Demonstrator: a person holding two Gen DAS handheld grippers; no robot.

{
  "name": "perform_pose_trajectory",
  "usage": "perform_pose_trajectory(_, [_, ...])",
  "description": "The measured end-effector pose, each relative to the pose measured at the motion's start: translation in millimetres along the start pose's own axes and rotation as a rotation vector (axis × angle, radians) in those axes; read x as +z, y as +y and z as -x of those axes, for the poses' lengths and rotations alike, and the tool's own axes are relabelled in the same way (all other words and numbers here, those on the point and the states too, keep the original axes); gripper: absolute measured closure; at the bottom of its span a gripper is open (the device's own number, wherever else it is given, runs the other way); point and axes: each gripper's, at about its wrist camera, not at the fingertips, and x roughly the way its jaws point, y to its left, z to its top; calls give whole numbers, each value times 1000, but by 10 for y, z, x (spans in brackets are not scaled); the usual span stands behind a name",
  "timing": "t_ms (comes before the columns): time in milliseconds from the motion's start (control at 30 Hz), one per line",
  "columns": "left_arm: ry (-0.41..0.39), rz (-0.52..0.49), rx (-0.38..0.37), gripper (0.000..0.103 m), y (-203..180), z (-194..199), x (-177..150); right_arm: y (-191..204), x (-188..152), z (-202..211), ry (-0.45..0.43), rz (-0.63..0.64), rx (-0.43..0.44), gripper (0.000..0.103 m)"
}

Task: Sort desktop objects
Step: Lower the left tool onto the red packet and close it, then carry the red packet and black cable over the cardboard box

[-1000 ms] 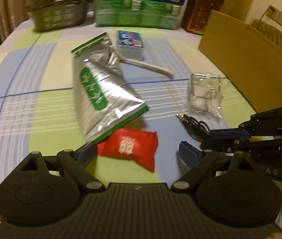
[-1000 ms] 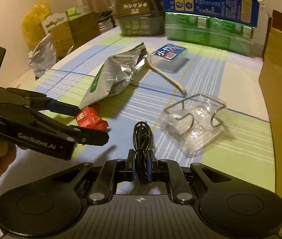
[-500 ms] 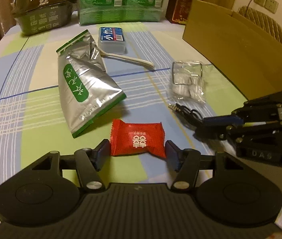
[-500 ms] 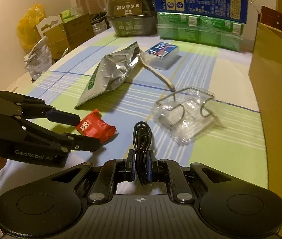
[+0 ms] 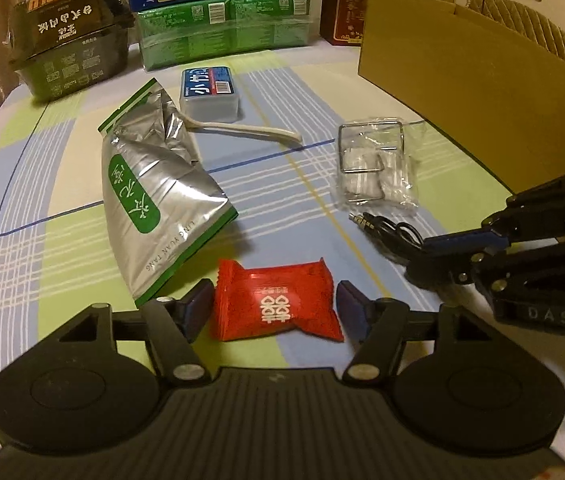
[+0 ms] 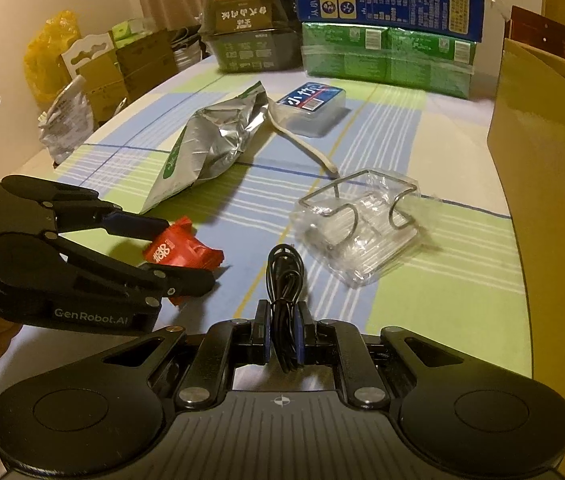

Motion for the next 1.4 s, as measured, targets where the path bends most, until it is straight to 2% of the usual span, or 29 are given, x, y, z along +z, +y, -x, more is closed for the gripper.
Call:
perform_pose_trajectory(133, [-3, -4, -9, 61, -31, 20, 10, 1, -2, 8, -2, -4, -4, 95])
perform_pose_trajectory(267, [3, -11, 0, 65, -71, 36, 17, -20, 4, 30, -9, -13, -10, 95])
perform_pose_trajectory(467, [16, 5, -15, 67, -110, 101, -1, -31, 24, 74, -26, -22, -10, 95])
perform_pose_trajectory(767, [7, 27, 0, 67, -184, 203, 7, -49, -39, 243, -49, -62, -17, 95])
perform_pose_trajectory(1167, [-36, 53, 3, 67, -344, 495, 70, -47, -211, 640, -75, -149, -46, 95])
perform_pose_trajectory(1400, [-62, 108, 1, 67, -471, 754, 156, -56, -239, 998, -108, -180, -52, 95])
